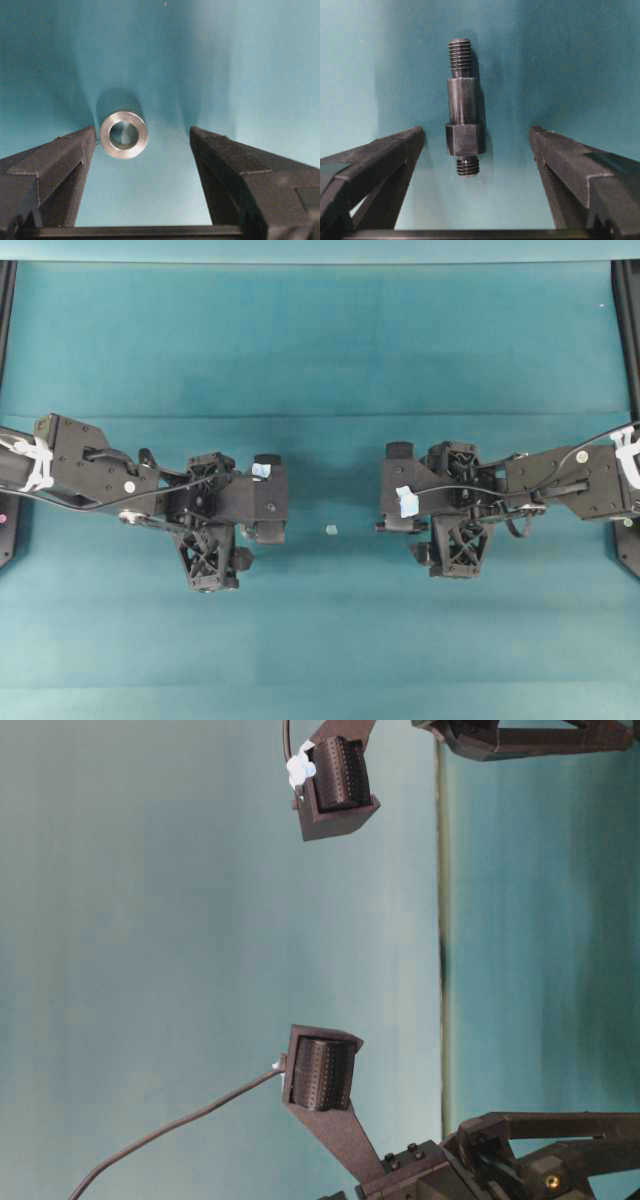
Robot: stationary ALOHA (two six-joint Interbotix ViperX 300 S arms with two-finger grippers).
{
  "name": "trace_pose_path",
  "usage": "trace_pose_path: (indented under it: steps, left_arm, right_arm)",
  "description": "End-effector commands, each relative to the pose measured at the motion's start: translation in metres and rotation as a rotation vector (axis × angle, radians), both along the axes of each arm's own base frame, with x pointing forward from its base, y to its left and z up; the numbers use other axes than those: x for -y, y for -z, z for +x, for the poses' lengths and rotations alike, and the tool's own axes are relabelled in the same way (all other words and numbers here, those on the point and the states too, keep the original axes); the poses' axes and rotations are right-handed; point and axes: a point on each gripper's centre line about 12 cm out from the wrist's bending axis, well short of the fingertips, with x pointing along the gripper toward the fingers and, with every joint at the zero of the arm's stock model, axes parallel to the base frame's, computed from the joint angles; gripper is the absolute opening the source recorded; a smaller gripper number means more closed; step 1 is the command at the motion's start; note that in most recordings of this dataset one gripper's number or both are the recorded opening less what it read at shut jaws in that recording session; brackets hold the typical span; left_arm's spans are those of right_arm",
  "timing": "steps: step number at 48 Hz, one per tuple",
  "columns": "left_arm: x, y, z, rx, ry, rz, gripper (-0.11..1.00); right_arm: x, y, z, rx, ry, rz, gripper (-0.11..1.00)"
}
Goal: Insert the washer onto the shaft with both hands.
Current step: 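Close left gripper on the washer and right gripper on the shaft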
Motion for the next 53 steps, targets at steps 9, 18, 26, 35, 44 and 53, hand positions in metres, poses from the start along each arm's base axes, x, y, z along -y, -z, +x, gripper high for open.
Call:
trace_pose_path:
  steps: [9,18,26,35,44,53]
  left_arm:
    - [0.0001,-0.0046,0.003,0.018,0.0,0.0,0.81]
    - [0.0001,-0.0046,0.003,0.018,-0.002,-0.001,0.81]
    - [0.0001,-0.006,0.004,0.023,-0.003,-0.002,0.79]
    - [0.0001,-0.0058,0.0034,0.014,-0.005,-0.004,0.66]
    - [0.0004,-0.0051,0.0003,-0.014,-0.014,-0.007,0.35]
    - [0.0011,-0.0068,0.0011,-0.007,-0.023,-0.014,0.35]
  right_arm:
    - [0.0005,-0.002,0.0016,0.011,-0.001,-0.001,0.93]
    - [0.0005,-0.002,0.0016,0.011,0.0,0.0,0.93]
    - [0.0005,-0.0019,0.0015,0.009,0.001,0.0,0.92]
    - [0.0004,-0.0021,0.001,0.006,0.004,0.002,0.65]
    - [-0.0006,-0.0048,0.0038,0.003,0.001,0.002,0.18]
    - [-0.0005,-0.0054,0.0041,-0.014,-0.003,-0.001,0.0]
